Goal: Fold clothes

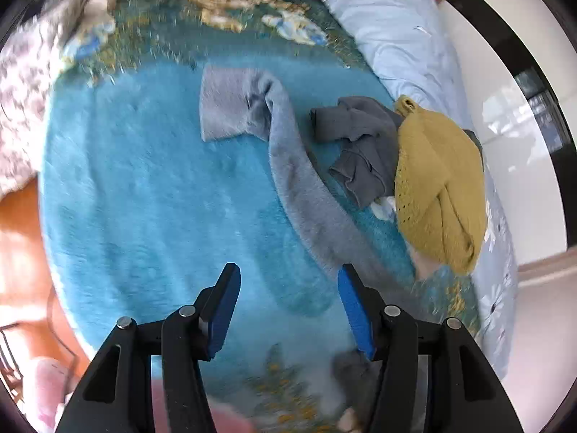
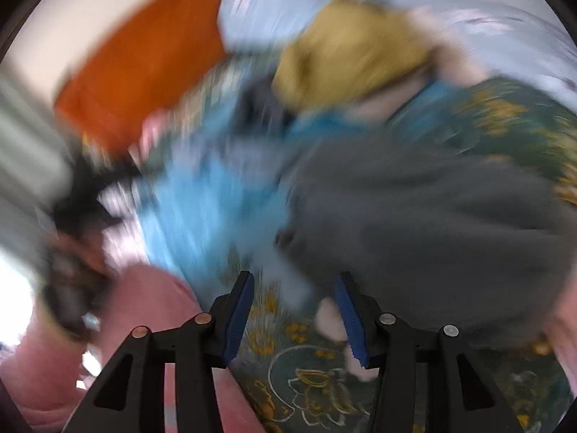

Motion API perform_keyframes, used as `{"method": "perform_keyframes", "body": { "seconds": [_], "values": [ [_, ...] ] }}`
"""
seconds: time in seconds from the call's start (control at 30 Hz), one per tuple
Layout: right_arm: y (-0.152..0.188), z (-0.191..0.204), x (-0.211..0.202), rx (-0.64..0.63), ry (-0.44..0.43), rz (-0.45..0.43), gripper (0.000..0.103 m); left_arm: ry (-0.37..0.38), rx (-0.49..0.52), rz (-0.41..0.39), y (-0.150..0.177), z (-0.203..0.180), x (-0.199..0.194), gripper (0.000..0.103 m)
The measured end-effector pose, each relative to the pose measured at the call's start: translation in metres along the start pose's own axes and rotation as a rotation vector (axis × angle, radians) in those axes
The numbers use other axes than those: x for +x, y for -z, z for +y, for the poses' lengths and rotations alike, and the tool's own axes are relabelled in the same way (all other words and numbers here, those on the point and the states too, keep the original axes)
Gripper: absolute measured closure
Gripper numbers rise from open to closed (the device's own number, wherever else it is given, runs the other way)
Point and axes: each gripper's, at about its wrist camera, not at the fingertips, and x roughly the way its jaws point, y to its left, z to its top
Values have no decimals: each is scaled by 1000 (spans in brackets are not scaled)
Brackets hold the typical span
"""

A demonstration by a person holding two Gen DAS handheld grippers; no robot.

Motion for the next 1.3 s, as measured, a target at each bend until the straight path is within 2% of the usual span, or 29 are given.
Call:
{"method": "perform_keyframes", "body": {
  "seconds": [0.07, 0.13, 0.23, 0.33, 0.4, 0.43, 0.47, 0.53, 0.67, 0.73, 0.83, 0.9, 0.93, 1.03, 1.1, 1.13, 1.2, 1.27, 1.3],
  "values": [
    [-2, 18, 40, -96, 68, 52, 52, -30, 35, -23, 6, 6, -14, 45],
    [-3, 29, 77, -229, 251, 93, 52, -50, 53, -39, 12, 11, -24, 45],
    [-1, 35, 105, -335, 325, 143, 52, -61, 50, -36, 21, 17, -25, 44],
    [-2, 33, 112, -405, 384, 145, 55, -70, 51, -18, 27, 16, -19, 44],
    [-9, 28, 105, -383, 404, 132, 93, -79, 61, -23, 29, 15, -20, 44],
    [-16, 23, 98, -350, 387, 120, 97, -81, 58, -24, 29, 15, -19, 44],
    [-25, 16, 91, -298, 350, 117, 97, -82, 54, -23, 29, 15, -18, 44],
    [-45, 2, 68, -145, 212, 100, 98, -86, 44, -12, 28, 17, -14, 44],
    [-78, -14, -4, 45, -121, -36, 99, -75, 33, 4, 27, 19, -9, 44],
    [-88, -29, -51, 161, -415, -161, 99, -61, 24, 11, 26, 20, -6, 44],
    [-98, -52, -109, 210, -543, -360, 99, -50, 5, 32, 23, 20, 0, 44],
    [-103, -74, -115, 241, -458, -392, 99, -38, -3, 47, 22, 18, 5, 44],
    [-102, -79, -107, 282, -405, -377, 99, -29, -3, 54, 22, 16, 7, 44],
    [-92, -129, -70, 431, -129, -281, 99, -18, 13, 82, 24, 8, 15, 44],
    [-80, -164, -51, 541, -23, -229, 99, -24, 41, 106, 27, 1, 21, 44],
    [-71, -181, -46, 608, -10, -223, 98, -27, 53, 112, 27, -2, 24, 44],
    [-59, -193, -52, 646, -5, -249, 95, -28, 58, 120, 28, -6, 28, 43],
    [-62, -185, -60, 606, 1, -268, 94, -21, 52, 132, 28, -10, 35, 42],
    [-62, -177, -68, 561, 41, -274, 92, -15, 51, 140, 29, -13, 39, 42]
  ]
}}
